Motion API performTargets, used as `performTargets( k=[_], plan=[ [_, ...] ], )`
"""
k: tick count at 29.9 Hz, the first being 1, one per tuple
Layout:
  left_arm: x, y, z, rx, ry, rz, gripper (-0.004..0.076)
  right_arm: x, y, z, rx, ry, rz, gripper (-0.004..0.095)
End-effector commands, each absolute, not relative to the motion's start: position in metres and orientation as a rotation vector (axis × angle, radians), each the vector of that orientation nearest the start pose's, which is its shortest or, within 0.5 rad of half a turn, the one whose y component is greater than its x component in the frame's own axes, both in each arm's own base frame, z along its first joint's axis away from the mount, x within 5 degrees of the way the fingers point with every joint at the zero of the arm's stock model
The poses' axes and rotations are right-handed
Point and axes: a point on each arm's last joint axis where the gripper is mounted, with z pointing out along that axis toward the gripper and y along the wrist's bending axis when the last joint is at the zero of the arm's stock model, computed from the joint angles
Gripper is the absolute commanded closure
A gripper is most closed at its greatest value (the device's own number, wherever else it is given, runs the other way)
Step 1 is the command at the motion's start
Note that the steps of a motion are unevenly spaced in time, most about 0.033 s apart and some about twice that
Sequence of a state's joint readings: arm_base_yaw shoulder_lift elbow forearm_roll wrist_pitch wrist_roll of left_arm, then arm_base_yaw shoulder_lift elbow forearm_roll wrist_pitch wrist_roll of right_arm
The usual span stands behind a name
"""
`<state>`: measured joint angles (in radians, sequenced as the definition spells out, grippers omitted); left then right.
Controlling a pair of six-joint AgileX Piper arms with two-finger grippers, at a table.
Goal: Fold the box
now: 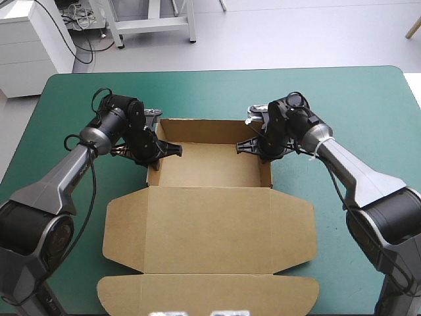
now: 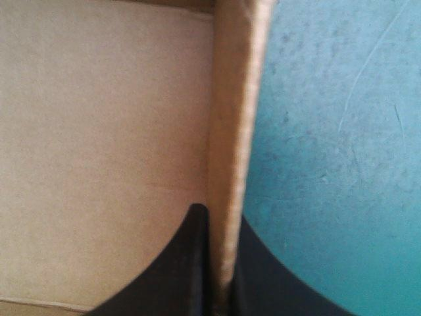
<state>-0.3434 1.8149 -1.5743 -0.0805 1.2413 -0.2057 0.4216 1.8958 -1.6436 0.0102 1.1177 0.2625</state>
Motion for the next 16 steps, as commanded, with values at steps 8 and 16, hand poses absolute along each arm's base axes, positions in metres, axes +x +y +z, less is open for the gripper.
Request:
performTargets(
  k=[8, 16],
  plan=[
    [0.354, -0.132, 0.294, 0.224, 2.904, -0.179, 0.0731, 0.368, 0.157, 0.284, -0.266, 2.817, 0.081, 0.0928],
    [0.357, -0.134, 0.29, 0.279, 2.887, -0.187, 0.0731, 0.371, 0.158, 0.28, -0.266, 2.811, 0.087, 0.0928]
  ],
)
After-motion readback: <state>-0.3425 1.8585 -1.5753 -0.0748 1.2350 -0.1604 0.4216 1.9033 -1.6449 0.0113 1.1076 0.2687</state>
